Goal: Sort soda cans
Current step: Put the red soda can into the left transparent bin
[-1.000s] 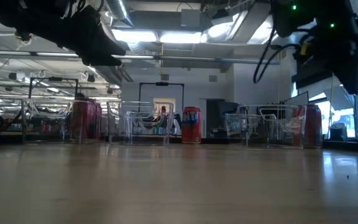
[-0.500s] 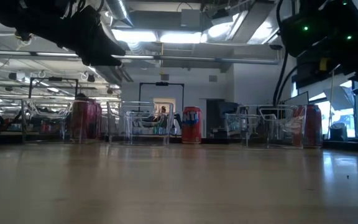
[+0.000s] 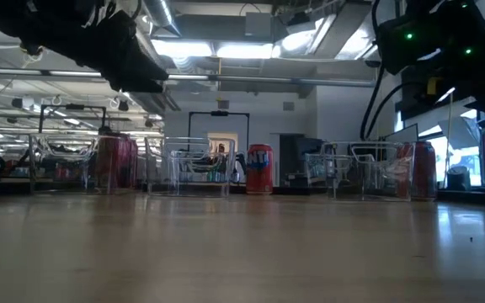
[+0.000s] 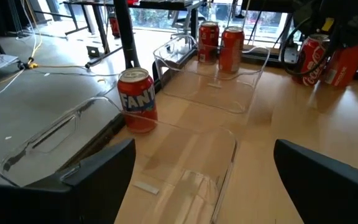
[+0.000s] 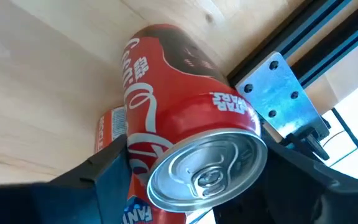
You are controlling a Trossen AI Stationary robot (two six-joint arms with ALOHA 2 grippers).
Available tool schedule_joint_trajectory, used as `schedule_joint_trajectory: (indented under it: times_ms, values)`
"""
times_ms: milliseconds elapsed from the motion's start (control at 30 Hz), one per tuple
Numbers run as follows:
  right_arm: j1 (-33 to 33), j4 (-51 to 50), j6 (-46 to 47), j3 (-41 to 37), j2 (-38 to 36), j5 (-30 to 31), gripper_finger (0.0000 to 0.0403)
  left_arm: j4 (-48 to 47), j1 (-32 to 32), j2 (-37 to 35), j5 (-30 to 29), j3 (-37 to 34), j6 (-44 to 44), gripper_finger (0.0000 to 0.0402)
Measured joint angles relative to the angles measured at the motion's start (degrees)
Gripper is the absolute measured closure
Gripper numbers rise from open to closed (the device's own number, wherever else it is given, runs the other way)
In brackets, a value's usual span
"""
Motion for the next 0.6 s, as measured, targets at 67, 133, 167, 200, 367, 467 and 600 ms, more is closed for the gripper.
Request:
schedule_joint_trajectory:
  times_ms: [67, 133, 167, 200, 367, 467, 600]
  values:
    - [0.0, 0.08, -0.02, 0.07, 0.0, -0.02, 0.0121, 0.38, 0.0, 0.0, 0.01, 0.01, -0.05, 0.0031]
    - [0.0, 0.53, 0.08, 0.76, 0.1, -0.2, 0.0121, 0.66, 0.0, 0.0, 0.01, 0.0, 0.1, 0.0031]
    - [0.02, 0.98, 0.54, 1.44, 0.17, -0.39, 0.0121, 0.86, 0.0, 0.0, -0.01, 0.0, 0.21, 0.0031]
    - [0.02, 1.33, 1.34, 2.19, 0.2, -0.69, 0.012, 1.02, 0.0, 0.0, 0.01, 0.0, 0.21, 0.0031]
    - [0.11, 2.97, 2.04, 7.0, 0.2, 0.15, 0.0123, 0.98, 0.0, 0.0, 0.01, 0.02, 0.16, 0.0031]
    - [0.09, 7.92, 1.62, 9.78, 0.2, 0.46, 0.0123, 0.47, -0.06, 0.0, 0.01, 0.02, 0.21, 0.0031]
    - [0.2, 14.06, -1.08, 12.13, 0.2, 0.46, 0.0123, 0.5, -0.91, 0.0, -0.03, 0.02, 0.25, 0.0031]
